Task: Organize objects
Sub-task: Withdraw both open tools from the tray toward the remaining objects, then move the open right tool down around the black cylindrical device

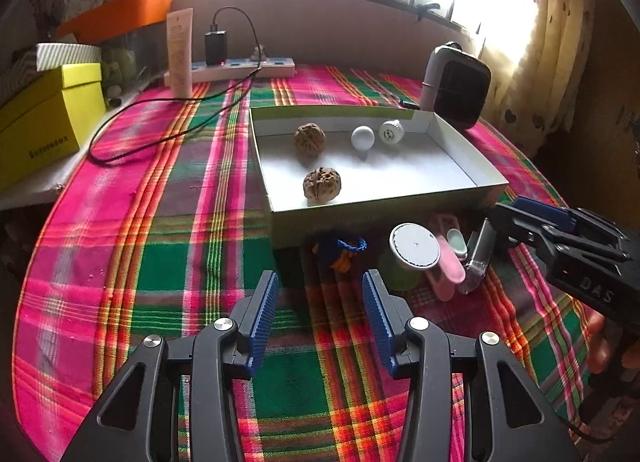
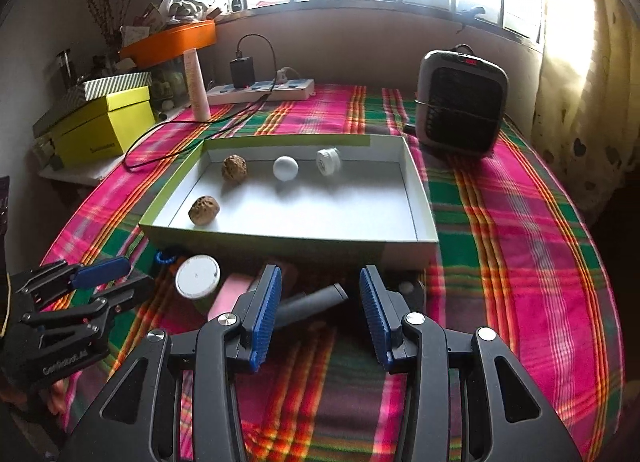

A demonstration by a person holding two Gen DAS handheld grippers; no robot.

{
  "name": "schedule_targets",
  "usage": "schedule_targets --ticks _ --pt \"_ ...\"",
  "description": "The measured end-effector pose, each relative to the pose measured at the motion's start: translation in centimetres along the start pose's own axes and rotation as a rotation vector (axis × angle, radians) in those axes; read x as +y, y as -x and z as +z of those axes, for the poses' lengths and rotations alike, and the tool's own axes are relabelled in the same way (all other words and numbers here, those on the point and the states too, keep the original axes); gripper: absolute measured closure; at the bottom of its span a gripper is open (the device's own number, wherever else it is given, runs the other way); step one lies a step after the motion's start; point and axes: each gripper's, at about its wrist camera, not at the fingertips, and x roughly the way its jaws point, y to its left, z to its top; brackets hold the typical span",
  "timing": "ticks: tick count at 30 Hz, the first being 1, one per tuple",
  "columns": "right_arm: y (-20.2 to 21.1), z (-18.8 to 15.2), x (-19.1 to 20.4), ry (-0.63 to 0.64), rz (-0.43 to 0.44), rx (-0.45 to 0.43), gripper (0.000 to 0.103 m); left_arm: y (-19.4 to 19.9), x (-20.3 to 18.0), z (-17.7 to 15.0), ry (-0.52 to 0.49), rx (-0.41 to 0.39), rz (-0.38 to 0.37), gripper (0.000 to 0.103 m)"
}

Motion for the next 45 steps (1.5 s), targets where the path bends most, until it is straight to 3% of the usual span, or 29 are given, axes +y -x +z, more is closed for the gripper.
schedule_targets --ticks 23,31,45 --pt "0.6 -2.0 -1.6 -0.059 0.002 0.016 0.061 -2.9 -0.7 1.1 -0.009 0.048 0.061 0.06" --pt "-0.1 -1.3 0.1 -0.022 0.026 0.018 0.06 -2.9 -0.1 1.3 0.041 0.039 0.039 0.061" --pt "0.5 -2.1 0.5 0.01 -0.03 0.027 0.06 -2.8 0.4 1.3 0.066 0.034 0.014 0.061"
